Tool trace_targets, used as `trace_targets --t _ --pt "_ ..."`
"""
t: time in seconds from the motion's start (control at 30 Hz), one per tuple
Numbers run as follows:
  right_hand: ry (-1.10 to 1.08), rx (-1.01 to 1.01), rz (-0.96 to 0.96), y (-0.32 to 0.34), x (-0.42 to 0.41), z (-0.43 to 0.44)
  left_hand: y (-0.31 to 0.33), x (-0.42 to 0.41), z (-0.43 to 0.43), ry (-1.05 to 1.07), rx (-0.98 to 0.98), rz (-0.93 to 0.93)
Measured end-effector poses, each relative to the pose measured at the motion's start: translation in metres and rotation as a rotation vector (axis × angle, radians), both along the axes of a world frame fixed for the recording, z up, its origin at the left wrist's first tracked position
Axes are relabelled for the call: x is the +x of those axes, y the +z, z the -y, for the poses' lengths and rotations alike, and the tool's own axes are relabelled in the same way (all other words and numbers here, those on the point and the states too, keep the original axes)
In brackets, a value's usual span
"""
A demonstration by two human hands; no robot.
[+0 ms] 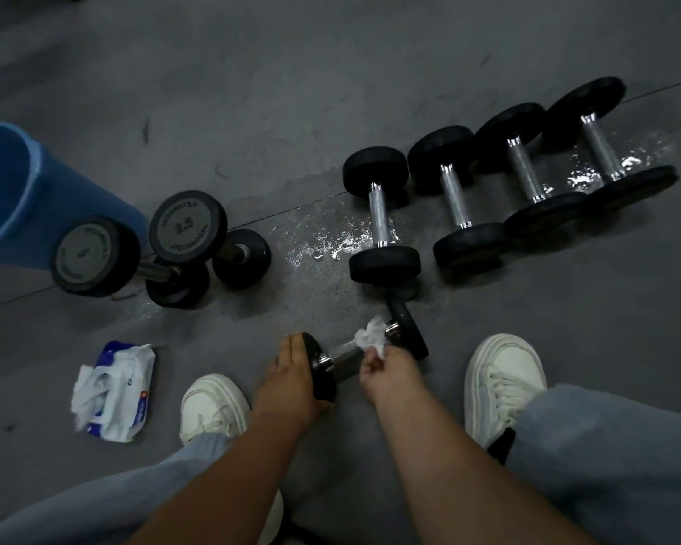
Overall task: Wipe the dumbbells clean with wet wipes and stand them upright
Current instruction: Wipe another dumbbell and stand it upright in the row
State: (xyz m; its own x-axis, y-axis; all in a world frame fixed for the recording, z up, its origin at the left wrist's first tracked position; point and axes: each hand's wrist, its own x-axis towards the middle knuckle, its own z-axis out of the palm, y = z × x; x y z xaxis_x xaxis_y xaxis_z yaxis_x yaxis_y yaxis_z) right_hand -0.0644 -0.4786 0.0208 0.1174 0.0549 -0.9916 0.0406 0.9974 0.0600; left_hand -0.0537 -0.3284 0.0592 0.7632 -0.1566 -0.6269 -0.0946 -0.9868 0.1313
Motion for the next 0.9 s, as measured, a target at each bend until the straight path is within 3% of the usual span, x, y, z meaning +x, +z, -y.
trace_targets --t 0.17,0.33,0.4,0.43,0.57,0.63,0.7,0.8,0.9 --pt "-0.242 0.08 0.096 0.026 0.005 0.014 0.005 0.004 0.002 0.009 -0.007 -0.047" --pt "-0.296 0.037 -0.006 0.025 0.008 0.011 0.003 0.001 0.0 -0.007 -0.015 -0.021" --pt "-0.151 -0.068 -0.067 0.025 0.001 0.006 -0.001 -0.003 -0.002 0.001 -0.035 -0.021" --pt "0.041 -0.191 -0.071 0.029 -0.004 0.003 -0.003 -0.004 -0.003 0.009 -0.048 -0.025" --pt "0.369 -0.62 -0.042 0.038 0.001 -0.022 -0.01 0.002 -0.007 0.014 -0.093 -0.026" --pt "0.729 -1.034 -0.057 0.038 0.01 -0.04 -0.01 0.005 -0.008 0.028 -0.126 -0.016" --pt "1.234 -1.329 -0.098 0.035 -0.001 -0.048 -0.011 0.003 -0.01 0.039 -0.15 -0.013" --pt "1.681 -1.403 -0.124 0.021 -0.043 -0.039 -0.014 -0.002 -0.01 0.068 -0.183 -0.033" --pt "1.642 -1.415 -0.047 0.015 -0.061 -0.04 -0.015 -0.002 -0.011 0.093 -0.204 -0.057"
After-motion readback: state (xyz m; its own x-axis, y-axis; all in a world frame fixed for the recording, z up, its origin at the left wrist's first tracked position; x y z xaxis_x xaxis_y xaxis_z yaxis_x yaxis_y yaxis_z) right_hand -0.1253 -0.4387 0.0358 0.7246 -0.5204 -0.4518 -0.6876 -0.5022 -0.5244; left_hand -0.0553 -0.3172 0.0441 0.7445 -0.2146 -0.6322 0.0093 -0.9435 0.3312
